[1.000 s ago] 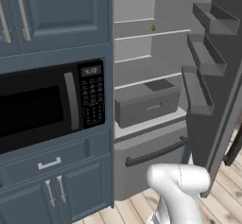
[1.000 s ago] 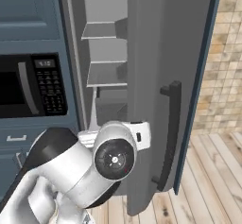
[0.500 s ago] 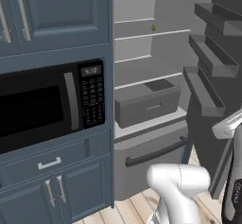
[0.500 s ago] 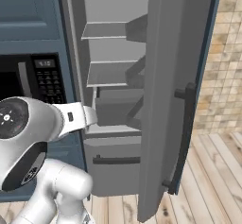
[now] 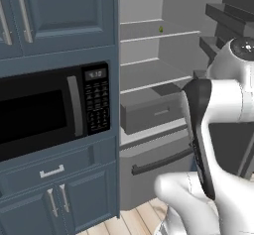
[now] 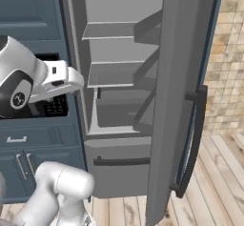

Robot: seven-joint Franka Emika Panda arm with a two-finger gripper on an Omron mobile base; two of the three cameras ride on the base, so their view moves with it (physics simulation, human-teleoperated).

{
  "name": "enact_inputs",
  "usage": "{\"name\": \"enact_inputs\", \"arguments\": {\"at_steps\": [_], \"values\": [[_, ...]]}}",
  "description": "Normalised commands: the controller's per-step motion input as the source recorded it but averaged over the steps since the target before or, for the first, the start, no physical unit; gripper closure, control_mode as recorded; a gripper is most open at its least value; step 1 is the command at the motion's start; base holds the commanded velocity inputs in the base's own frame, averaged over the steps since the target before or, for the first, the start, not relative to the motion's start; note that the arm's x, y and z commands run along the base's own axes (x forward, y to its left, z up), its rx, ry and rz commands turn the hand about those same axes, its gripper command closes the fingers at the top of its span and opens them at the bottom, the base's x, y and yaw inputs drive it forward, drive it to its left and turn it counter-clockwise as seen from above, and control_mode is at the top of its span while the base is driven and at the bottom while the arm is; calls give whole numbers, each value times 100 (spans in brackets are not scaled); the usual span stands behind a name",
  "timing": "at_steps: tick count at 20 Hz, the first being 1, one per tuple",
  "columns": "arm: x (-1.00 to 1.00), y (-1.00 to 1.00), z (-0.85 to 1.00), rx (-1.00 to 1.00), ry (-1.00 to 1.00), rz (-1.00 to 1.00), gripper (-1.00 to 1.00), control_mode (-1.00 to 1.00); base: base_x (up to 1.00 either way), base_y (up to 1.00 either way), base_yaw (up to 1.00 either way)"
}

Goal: There is a bowl on the dining counter. Grab a lemon wedge from the fridge and place it in the bowl. Then get the liquor bottle and glass cup from the cabinet and place them next to the bowl.

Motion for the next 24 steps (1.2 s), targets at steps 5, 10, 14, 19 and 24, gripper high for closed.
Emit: {"name": "enact_inputs", "arguments": {"at_steps": [5, 10, 14, 19, 24], "values": [[100, -8, 4, -7, 2, -11, -100, -100, 0, 0, 0], [96, -25, -1, -4, 3, -2, -100, -100, 0, 0, 0], [90, -34, -13, -3, 6, -1, -100, -100, 0, 0, 0], [86, -53, -16, -6, 9, -5, -100, -100, 0, 0, 0], [83, -55, -18, -5, 14, -8, -100, -100, 0, 0, 0]]}}
